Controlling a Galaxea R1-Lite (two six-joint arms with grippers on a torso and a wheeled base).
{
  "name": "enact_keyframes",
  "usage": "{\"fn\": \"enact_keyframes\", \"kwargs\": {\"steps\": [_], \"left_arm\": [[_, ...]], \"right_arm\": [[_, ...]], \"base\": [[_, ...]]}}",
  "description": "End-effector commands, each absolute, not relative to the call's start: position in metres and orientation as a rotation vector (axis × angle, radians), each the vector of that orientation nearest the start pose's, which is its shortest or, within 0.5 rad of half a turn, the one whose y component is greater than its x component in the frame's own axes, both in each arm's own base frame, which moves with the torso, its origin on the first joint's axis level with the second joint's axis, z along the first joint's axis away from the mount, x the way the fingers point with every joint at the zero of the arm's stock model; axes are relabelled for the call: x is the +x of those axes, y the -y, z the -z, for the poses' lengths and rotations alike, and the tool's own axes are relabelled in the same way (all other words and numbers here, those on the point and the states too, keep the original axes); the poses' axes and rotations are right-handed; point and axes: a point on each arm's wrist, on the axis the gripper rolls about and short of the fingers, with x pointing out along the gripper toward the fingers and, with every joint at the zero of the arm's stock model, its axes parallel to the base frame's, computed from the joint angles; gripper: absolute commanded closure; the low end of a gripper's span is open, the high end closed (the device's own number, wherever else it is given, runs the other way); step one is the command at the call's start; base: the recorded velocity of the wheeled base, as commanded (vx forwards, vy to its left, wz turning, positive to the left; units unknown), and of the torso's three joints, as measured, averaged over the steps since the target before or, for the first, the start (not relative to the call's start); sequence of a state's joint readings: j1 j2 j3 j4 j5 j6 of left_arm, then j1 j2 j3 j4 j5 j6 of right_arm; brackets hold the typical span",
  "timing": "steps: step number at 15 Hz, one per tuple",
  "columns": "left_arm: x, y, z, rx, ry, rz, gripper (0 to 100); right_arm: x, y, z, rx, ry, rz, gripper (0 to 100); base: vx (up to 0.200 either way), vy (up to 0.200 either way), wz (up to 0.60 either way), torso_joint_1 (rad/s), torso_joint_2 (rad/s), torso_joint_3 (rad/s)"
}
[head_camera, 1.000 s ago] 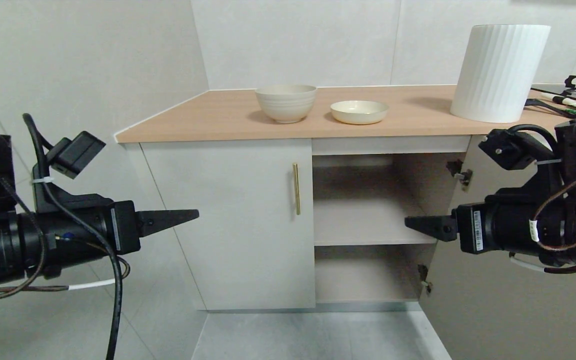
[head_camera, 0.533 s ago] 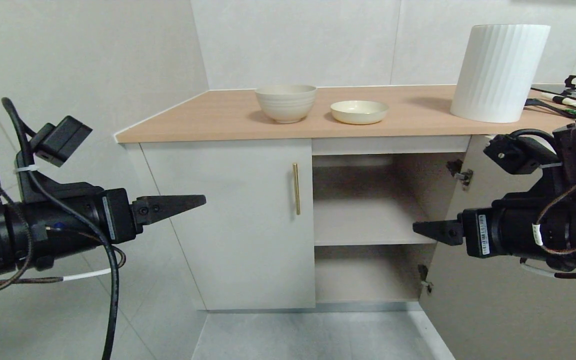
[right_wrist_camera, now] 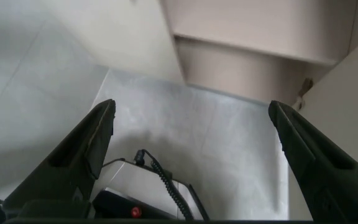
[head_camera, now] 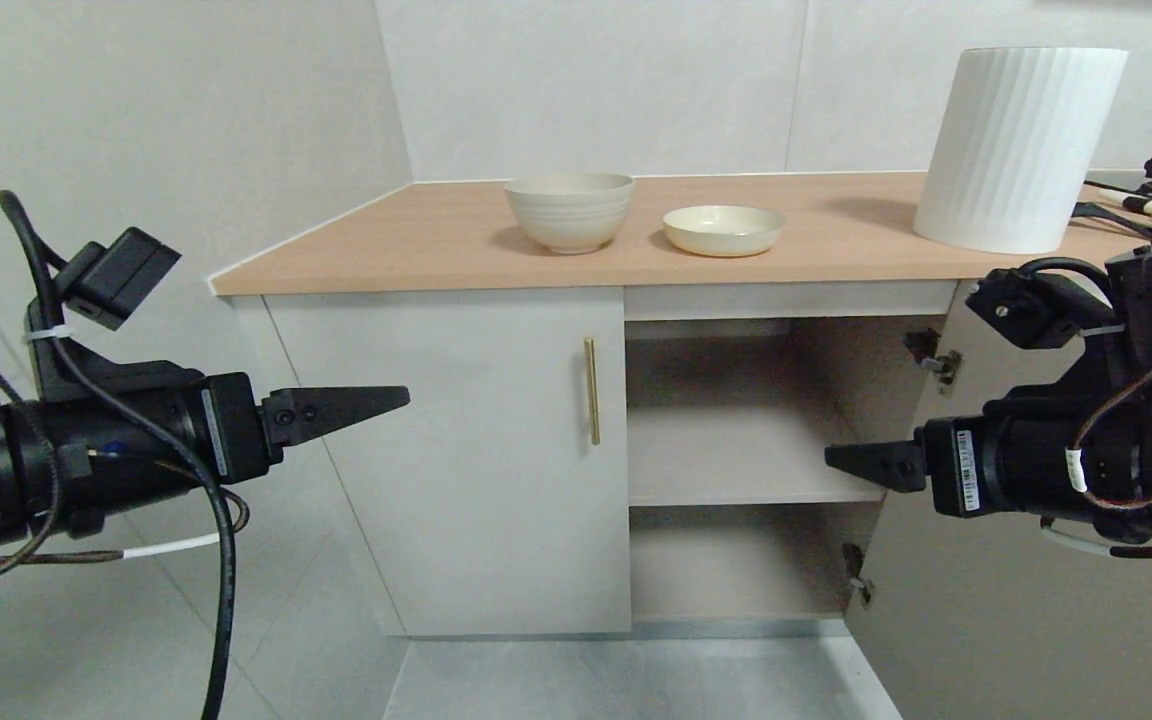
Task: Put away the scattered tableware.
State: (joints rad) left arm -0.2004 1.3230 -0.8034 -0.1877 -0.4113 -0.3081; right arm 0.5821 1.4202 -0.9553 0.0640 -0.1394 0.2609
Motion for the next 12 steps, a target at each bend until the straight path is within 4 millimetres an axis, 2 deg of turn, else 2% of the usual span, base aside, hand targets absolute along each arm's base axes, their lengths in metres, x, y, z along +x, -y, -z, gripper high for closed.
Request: {"fn": "enact_keyframes", "kwargs": {"steps": [1, 9, 12], "left_arm": [[0.206, 0.051, -0.236, -0.332, -0.431, 0.551, 0], [0.208, 0.052, -0.234, -0.333, -0.44, 0.549, 0], [0.207, 0.051, -0.234, -0.332, -0.435, 0.549, 0]], "right_arm": [[0.196, -0.125, -0.234, 0.063, -0.549, -0.364, 0], [0.185, -0.119, -0.231, 0.049, -0.576, -0.375, 0], [0.185, -0.118, -0.231, 0.046, -0.576, -0.376, 0]], "base": [[0.2, 0.0, 0.0, 0.007, 0.01, -0.012], [0.2, 0.0, 0.0, 0.003, 0.0, 0.0], [0.0, 0.0, 0.0, 0.0, 0.0, 0.0]]}}
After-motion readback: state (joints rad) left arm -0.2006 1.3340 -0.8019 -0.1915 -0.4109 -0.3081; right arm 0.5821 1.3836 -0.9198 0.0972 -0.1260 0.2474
